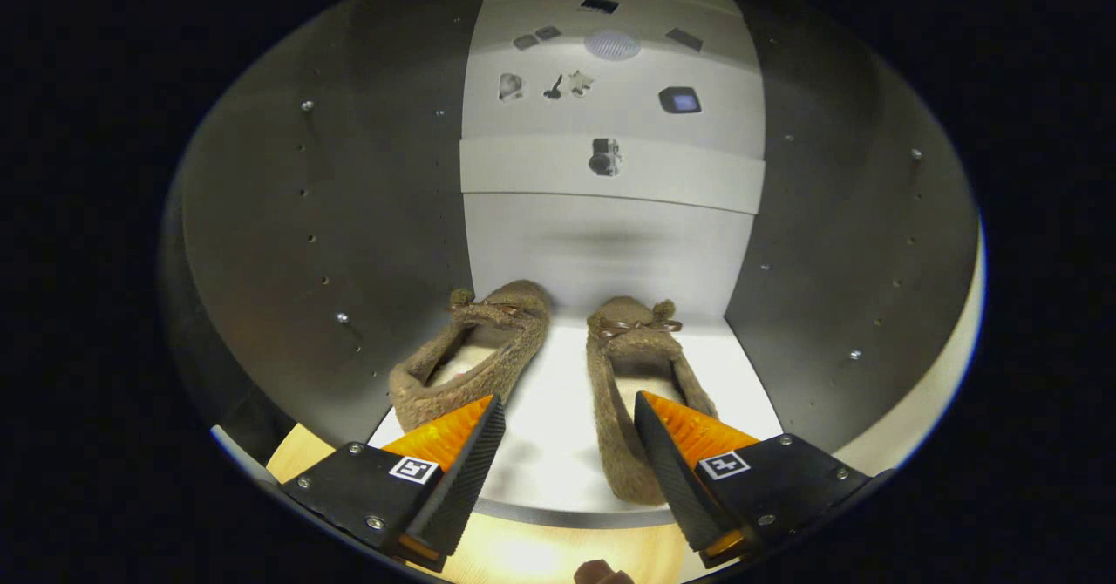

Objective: Open the shoe cabinet door, grab the shoes and put them into the shoe cabinet, then close the shoe cabinet door.

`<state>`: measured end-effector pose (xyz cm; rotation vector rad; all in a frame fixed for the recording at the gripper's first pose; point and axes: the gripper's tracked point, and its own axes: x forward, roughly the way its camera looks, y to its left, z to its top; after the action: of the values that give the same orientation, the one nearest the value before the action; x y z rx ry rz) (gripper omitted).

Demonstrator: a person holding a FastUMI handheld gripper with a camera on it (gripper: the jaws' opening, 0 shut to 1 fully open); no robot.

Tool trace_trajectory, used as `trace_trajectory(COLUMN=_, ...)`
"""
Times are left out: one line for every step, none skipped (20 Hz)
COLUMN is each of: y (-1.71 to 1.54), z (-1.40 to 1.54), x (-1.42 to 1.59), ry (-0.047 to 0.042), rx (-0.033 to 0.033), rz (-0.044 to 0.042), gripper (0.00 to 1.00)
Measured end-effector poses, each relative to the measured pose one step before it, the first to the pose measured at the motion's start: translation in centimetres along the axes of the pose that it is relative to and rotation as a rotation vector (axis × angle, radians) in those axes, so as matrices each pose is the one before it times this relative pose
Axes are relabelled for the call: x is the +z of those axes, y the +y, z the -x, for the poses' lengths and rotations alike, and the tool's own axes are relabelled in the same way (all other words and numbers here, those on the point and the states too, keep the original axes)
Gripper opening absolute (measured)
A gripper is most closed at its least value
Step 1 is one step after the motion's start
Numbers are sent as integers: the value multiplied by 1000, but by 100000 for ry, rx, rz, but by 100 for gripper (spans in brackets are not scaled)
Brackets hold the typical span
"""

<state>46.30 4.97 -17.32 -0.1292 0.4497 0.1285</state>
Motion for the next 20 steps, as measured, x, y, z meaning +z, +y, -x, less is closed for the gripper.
trace_trajectory(y=-76, z=1268, x=91, ry=-1235, rx=-1577, rz=-337, gripper=93)
trace_trajectory(y=100, z=1584, x=-41, ry=-641, rx=-929, rz=-569, gripper=93)
trace_trajectory(y=248, z=1418, x=-156, ry=-272, rx=-174, rz=-903, gripper=93)
trace_trajectory(y=149, z=1534, x=-129, ry=-688, rx=-604, rz=-977, gripper=93)
trace_trajectory(y=65, z=1639, x=-231, ry=-576, rx=-948, rz=-789, gripper=93)
trace_trajectory(y=-61, z=1621, x=-400, ry=-579, rx=-1346, rz=-630, gripper=93)
trace_trajectory(y=-153, z=1633, x=-358, ry=-415, rx=-1416, rz=-446, gripper=93)
trace_trajectory(y=6, z=1509, x=-583, ry=-147, rx=-1244, rz=-479, gripper=93)
trace_trajectory(y=-213, z=1815, x=-542, ry=712, rx=-951, rz=-593, gripper=93)
trace_trajectory(y=-137, z=1476, x=-634, ry=612, rx=-833, rz=-726, gripper=93)
trace_trajectory(y=-278, z=1391, x=-434, ry=13, rx=-767, rz=-660, gripper=93)
trace_trajectory(y=-341, z=1272, x=-474, ry=-392, rx=-1102, rz=-515, gripper=93)
trace_trajectory(y=-417, z=1242, x=-362, ry=-175, rx=-778, rz=-561, gripper=93)
trace_trajectory(y=-136, z=954, x=-368, ry=-269, rx=-350, rz=-563, gripper=93)
trace_trajectory(y=-233, z=1160, x=-430, ry=-313, rx=-86, rz=-582, gripper=93)
trace_trajectory(y=-216, z=919, x=-571, ry=-339, rx=305, rz=-351, gripper=93)
trace_trajectory(y=-344, z=931, x=-640, ry=-105, rx=295, rz=303, gripper=93)
trace_trajectory(y=-435, z=535, x=-482, ry=102, rx=46, rz=650, gripper=93)
trace_trajectory(y=-355, z=879, x=-584, ry=-123, rx=588, rz=374, gripper=93)
trace_trajectory(y=-147, z=976, x=-558, ry=-337, rx=1459, rz=-472, gripper=93)
